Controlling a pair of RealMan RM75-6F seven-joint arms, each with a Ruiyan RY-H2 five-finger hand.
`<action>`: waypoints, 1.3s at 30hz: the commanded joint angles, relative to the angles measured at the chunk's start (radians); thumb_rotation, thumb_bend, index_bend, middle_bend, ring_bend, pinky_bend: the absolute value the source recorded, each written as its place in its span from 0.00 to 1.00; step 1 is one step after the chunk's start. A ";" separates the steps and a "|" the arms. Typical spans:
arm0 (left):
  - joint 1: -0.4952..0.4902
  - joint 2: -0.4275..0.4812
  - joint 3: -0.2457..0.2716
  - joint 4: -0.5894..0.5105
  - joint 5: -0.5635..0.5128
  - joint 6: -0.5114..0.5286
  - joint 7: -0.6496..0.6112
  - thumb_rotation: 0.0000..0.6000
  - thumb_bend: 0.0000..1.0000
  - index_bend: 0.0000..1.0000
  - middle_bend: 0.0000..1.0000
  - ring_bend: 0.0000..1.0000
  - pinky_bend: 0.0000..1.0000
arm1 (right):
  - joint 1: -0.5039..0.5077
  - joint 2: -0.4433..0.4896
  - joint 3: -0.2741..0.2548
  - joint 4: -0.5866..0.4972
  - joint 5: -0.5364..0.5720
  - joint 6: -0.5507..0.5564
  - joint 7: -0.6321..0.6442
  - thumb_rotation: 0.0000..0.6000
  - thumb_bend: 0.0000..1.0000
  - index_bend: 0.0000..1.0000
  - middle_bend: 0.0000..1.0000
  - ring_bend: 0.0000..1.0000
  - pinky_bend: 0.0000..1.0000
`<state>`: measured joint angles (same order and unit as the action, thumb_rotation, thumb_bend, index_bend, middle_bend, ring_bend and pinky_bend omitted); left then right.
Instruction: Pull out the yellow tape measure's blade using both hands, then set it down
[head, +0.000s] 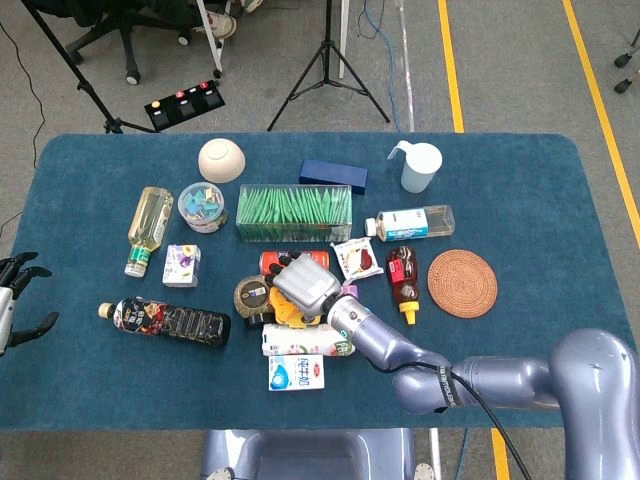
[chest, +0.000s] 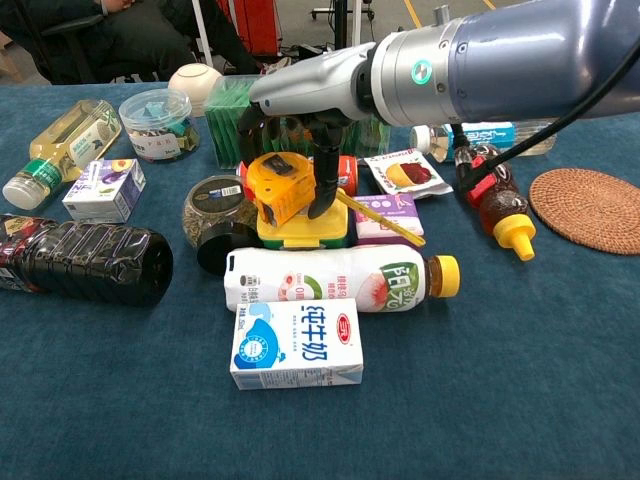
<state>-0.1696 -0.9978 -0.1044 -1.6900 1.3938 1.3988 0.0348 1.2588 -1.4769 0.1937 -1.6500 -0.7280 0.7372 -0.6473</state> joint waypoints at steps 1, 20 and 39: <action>-0.002 0.000 0.000 -0.002 0.001 -0.001 0.002 1.00 0.21 0.30 0.18 0.17 0.26 | 0.013 0.012 -0.012 -0.014 0.025 0.010 -0.015 1.00 0.00 0.30 0.23 0.20 0.18; -0.012 -0.006 0.002 -0.024 0.018 0.001 0.021 1.00 0.21 0.30 0.18 0.17 0.26 | 0.041 0.072 -0.067 -0.108 0.094 0.086 -0.043 1.00 0.00 0.31 0.24 0.21 0.20; -0.010 -0.008 0.008 -0.006 0.013 -0.003 0.007 1.00 0.21 0.30 0.18 0.17 0.26 | 0.079 0.053 -0.079 -0.091 0.146 0.093 -0.043 1.00 0.00 0.32 0.25 0.23 0.25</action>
<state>-0.1800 -1.0057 -0.0966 -1.6956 1.4069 1.3959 0.0416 1.3366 -1.4235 0.1155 -1.7404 -0.5825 0.8299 -0.6895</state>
